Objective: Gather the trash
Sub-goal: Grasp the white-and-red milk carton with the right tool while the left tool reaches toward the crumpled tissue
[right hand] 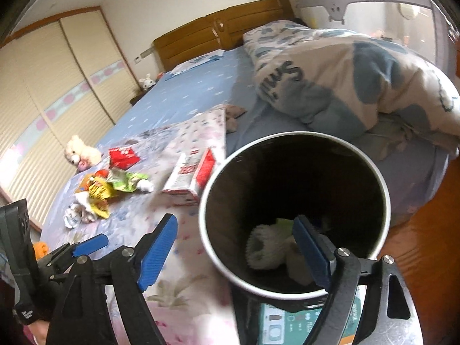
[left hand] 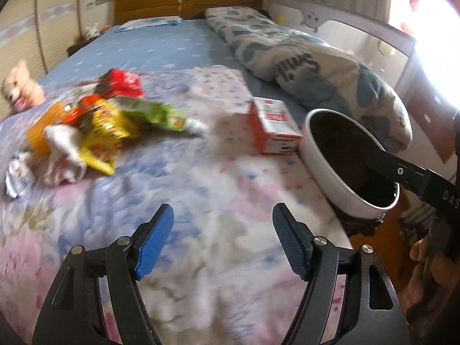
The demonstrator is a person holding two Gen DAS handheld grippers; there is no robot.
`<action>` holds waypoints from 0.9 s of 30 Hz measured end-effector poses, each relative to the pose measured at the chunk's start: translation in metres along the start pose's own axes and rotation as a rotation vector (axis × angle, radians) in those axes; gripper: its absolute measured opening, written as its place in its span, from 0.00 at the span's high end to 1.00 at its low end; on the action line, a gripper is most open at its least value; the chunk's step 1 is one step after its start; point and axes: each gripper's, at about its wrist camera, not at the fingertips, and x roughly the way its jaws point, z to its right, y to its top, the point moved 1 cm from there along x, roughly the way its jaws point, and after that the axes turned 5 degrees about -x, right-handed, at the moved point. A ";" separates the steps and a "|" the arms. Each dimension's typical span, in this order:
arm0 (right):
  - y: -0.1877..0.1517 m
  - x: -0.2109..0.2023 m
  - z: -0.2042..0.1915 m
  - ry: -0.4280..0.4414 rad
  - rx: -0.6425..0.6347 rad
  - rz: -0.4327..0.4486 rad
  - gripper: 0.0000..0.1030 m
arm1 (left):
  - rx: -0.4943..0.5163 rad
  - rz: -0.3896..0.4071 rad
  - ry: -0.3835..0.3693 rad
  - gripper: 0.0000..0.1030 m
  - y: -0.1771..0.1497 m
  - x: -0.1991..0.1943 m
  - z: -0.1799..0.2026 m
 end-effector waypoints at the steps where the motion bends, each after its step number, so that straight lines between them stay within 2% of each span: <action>1: 0.000 0.001 -0.004 0.003 -0.007 -0.003 0.17 | -0.009 0.002 0.004 0.29 -0.001 -0.001 -0.005; 15: 0.013 0.025 -0.054 0.052 -0.114 -0.012 0.16 | -0.081 0.034 0.095 0.28 0.000 -0.011 -0.059; 27: 0.051 0.078 -0.075 0.043 -0.211 -0.035 0.16 | -0.090 0.082 0.203 0.26 0.042 -0.001 -0.093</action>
